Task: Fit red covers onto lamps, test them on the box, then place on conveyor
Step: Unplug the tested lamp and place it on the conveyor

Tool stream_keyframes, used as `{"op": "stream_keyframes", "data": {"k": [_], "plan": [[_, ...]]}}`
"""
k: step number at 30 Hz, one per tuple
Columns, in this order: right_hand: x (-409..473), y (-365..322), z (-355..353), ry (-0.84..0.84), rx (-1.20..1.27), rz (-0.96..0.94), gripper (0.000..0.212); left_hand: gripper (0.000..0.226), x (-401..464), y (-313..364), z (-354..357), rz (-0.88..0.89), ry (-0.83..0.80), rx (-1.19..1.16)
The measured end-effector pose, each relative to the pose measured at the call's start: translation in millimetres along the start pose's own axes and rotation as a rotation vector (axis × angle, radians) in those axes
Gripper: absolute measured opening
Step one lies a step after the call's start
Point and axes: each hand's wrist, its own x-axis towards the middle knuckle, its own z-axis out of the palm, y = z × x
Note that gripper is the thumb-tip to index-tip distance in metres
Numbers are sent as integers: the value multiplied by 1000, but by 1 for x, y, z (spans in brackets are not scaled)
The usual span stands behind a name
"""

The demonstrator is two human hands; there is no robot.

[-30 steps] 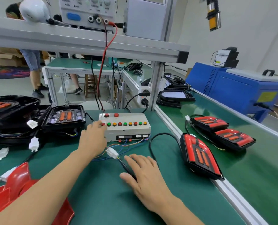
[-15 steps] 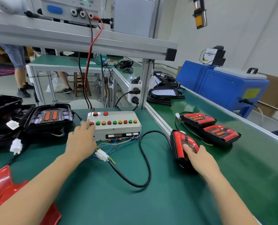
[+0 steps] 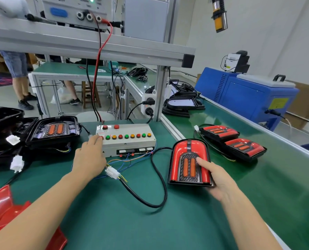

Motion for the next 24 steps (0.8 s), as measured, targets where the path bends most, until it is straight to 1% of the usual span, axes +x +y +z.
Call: {"op": "stream_keyframes", "data": {"k": [2,4,9,12,20,24], "plan": [[-1,12,5,-76,66,-32,44,56,0,0,1,-16,-8,-6],[0,22,9,-111,122,-52,46,58,1,0,2,-17,-11,9],[6,32,12,-109,215,-102,44,62,6,-2,0,-9,-9,44],[10,35,12,-110,215,-112,44,60,5,0,0,-11,-4,76],[11,36,10,-125,224,-118,42,52,15,-1,-4,-44,12,45],[10,36,9,-128,221,-123,45,53,15,-1,0,-43,38,62]]}}
